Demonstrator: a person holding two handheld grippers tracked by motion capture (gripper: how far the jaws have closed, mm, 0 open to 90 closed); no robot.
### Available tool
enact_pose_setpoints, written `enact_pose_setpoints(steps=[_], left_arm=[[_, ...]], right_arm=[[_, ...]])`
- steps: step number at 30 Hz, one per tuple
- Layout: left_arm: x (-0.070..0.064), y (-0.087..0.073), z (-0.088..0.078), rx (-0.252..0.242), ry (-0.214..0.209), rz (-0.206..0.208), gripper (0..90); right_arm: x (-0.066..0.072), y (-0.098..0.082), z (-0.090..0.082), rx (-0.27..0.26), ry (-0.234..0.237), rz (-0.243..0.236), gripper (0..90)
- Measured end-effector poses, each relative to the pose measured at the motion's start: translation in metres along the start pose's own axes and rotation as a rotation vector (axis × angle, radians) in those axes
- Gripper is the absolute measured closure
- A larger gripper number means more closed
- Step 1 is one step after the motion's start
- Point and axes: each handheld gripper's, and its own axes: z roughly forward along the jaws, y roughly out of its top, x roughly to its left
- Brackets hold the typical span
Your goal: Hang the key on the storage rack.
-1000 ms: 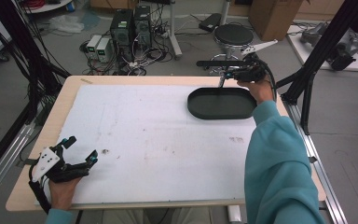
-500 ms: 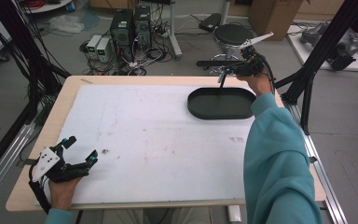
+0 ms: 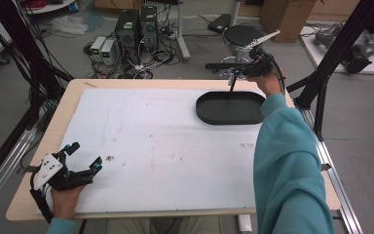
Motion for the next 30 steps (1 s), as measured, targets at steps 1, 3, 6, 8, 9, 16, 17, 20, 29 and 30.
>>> enact_pose_setpoints(steps=[1,3,6,8,9,16,17,20,29,30], left_arm=[[0.0,0.0,0.0,0.002,-0.001,0.002,3.1],[0.0,0.0,0.0,0.003,0.0,0.004,3.1],[0.0,0.0,0.0,0.003,0.0,0.003,3.1],[0.0,0.0,0.0,0.002,0.0,0.002,3.1],[0.0,0.0,0.0,0.002,0.0,0.003,3.1],[0.0,0.0,0.0,0.002,0.0,0.003,3.1],[0.0,0.0,0.0,0.002,0.0,0.003,3.1],[0.0,0.0,0.0,0.003,-0.001,0.004,3.1],[0.0,0.0,0.0,0.002,0.0,0.003,3.1],[0.0,0.0,0.0,0.002,-0.001,0.003,3.1]], right_arm=[[0.0,0.0,0.001,0.013,-0.002,-0.001,88.6],[-0.001,-0.001,0.003,0.024,-0.009,-0.009,88.7],[-0.002,-0.001,0.003,0.022,-0.014,-0.004,88.6],[-0.003,-0.002,0.003,0.032,-0.018,-0.011,88.6],[-0.002,-0.002,0.003,0.037,-0.023,-0.004,88.6],[-0.006,-0.004,0.004,0.037,-0.027,-0.001,88.6],[-0.006,-0.004,0.004,0.035,-0.026,0.002,88.6],[-0.007,-0.004,0.005,0.033,-0.03,-0.001,88.6],[-0.011,-0.005,0.007,0.028,-0.036,0.01,88.6],[-0.012,-0.005,0.007,0.027,-0.037,0.007,88.5]])
